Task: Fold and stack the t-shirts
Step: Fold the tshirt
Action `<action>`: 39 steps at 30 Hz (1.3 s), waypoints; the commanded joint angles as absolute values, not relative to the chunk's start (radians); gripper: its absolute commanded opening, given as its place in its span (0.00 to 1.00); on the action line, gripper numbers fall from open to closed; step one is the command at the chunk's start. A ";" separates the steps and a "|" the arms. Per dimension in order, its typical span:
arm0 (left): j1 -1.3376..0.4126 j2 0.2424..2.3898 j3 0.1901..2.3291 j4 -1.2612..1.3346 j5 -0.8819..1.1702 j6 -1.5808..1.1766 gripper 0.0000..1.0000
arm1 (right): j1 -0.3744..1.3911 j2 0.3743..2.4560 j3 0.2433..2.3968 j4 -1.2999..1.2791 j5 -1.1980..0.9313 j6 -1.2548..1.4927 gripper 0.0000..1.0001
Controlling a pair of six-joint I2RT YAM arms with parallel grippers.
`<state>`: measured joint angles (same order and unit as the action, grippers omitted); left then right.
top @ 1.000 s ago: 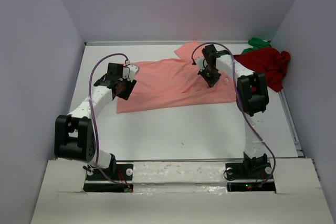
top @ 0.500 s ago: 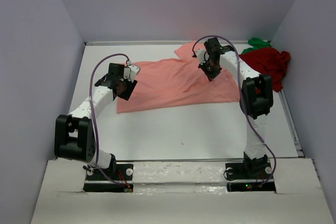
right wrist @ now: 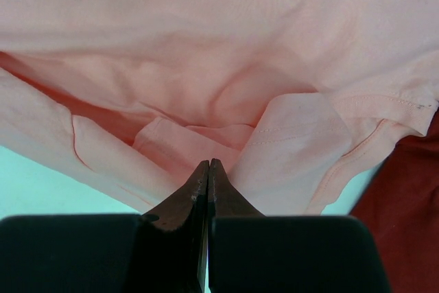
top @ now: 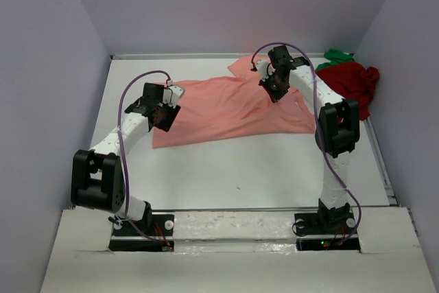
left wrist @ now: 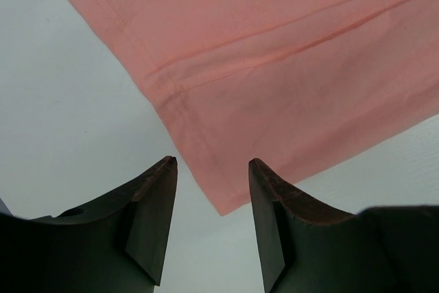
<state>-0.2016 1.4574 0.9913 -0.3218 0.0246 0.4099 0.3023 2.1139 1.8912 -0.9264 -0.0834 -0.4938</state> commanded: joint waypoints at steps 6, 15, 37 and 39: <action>-0.210 1.445 0.985 -0.327 0.020 0.416 0.58 | 0.301 2.059 1.862 -0.919 -0.069 -0.488 0.00; -0.212 1.443 0.980 -0.327 0.021 0.419 0.58 | 0.301 1.979 1.706 -0.919 -0.005 -0.476 0.00; -0.221 1.448 0.959 -0.324 0.028 0.419 0.58 | 0.301 1.956 1.545 -0.943 -0.083 -0.436 0.00; -0.222 1.448 0.957 -0.324 0.028 0.417 0.58 | 0.301 1.960 1.539 -0.948 -0.098 -0.431 0.00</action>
<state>-0.2161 1.4574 0.9730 -0.3252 0.0223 0.4103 0.3023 1.9743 1.5520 -0.9348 -0.0528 -0.4477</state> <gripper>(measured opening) 0.575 0.010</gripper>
